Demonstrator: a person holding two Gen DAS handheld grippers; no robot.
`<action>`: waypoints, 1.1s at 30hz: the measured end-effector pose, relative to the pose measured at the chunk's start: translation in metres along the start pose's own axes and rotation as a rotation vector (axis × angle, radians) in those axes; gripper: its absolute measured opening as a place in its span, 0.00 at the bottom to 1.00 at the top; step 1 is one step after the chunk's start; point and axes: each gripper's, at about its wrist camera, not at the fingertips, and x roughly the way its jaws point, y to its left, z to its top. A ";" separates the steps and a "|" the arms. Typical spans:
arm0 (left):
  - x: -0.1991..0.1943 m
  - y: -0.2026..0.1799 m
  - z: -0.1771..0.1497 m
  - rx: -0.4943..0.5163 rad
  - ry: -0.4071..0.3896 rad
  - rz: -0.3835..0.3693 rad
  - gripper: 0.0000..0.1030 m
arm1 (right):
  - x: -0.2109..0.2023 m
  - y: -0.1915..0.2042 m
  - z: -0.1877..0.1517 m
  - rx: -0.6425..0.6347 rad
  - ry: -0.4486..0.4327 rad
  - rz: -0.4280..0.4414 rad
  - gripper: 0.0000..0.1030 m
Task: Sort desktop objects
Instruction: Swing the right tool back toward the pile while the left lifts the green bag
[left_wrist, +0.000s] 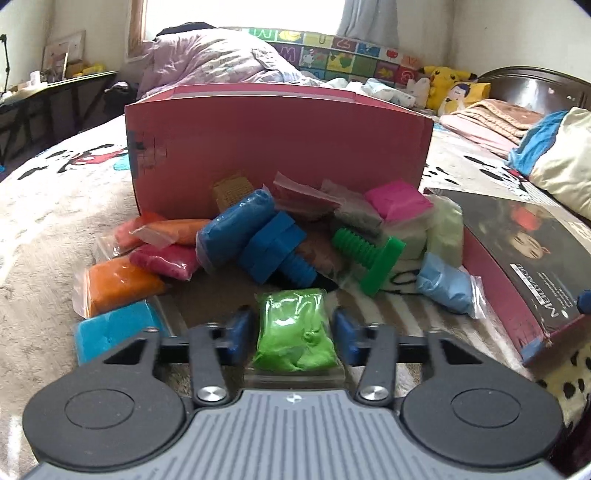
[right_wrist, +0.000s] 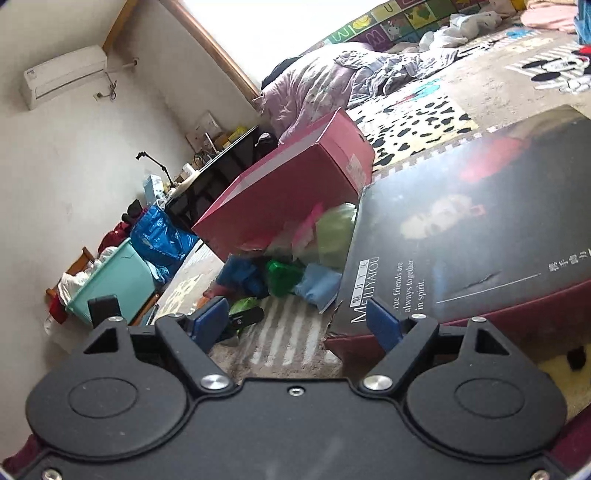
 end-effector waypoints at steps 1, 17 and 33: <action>0.000 0.000 0.001 -0.002 0.001 0.007 0.36 | -0.001 -0.002 0.000 0.010 -0.002 0.004 0.80; -0.013 -0.010 -0.004 0.017 0.005 0.068 0.34 | -0.017 -0.013 -0.002 0.033 -0.013 0.022 0.80; -0.037 0.006 0.022 -0.080 -0.069 0.050 0.34 | -0.029 0.004 -0.002 -0.210 -0.159 0.004 0.97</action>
